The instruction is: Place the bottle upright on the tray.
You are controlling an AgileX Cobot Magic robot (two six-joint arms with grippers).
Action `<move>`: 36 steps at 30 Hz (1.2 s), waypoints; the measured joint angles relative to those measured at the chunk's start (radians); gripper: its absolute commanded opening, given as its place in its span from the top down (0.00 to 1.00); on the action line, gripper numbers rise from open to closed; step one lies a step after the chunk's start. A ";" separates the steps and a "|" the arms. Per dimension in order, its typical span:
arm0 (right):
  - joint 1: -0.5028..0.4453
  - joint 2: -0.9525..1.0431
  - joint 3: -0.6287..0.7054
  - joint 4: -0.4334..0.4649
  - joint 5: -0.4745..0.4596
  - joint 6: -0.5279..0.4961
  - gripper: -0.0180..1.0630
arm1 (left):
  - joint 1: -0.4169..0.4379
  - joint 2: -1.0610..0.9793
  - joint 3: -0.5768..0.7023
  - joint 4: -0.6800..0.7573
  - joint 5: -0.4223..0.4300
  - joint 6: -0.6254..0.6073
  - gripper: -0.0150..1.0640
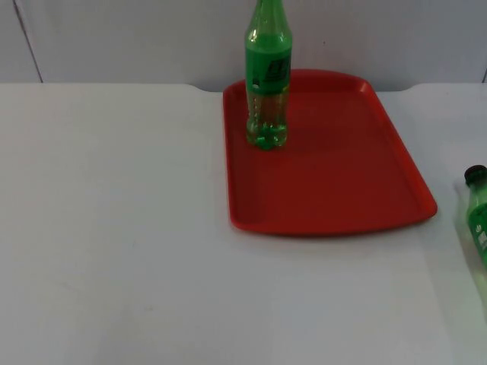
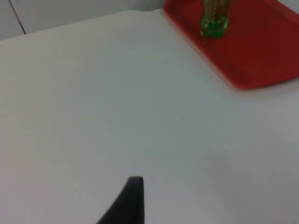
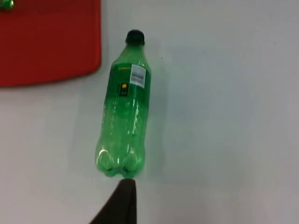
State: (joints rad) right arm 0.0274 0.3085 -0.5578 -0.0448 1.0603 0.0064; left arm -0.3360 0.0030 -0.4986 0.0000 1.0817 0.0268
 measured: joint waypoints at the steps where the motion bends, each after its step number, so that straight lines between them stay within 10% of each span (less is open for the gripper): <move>1: 0.000 0.028 -0.002 0.000 -0.007 0.000 0.01 | 0.000 0.000 0.000 0.000 0.000 0.000 0.01; 22: 0.000 1.037 -0.358 0.071 -0.143 -0.006 0.03 | 0.000 0.000 0.000 0.000 0.000 0.000 0.01; 36: 0.000 1.371 -0.466 0.157 -0.264 -0.017 0.03 | 0.000 0.000 0.000 0.000 0.000 0.000 0.01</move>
State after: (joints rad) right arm 0.0274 1.6792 -1.0240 0.1120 0.7967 -0.0111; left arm -0.3360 0.0030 -0.4986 0.0000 1.0817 0.0268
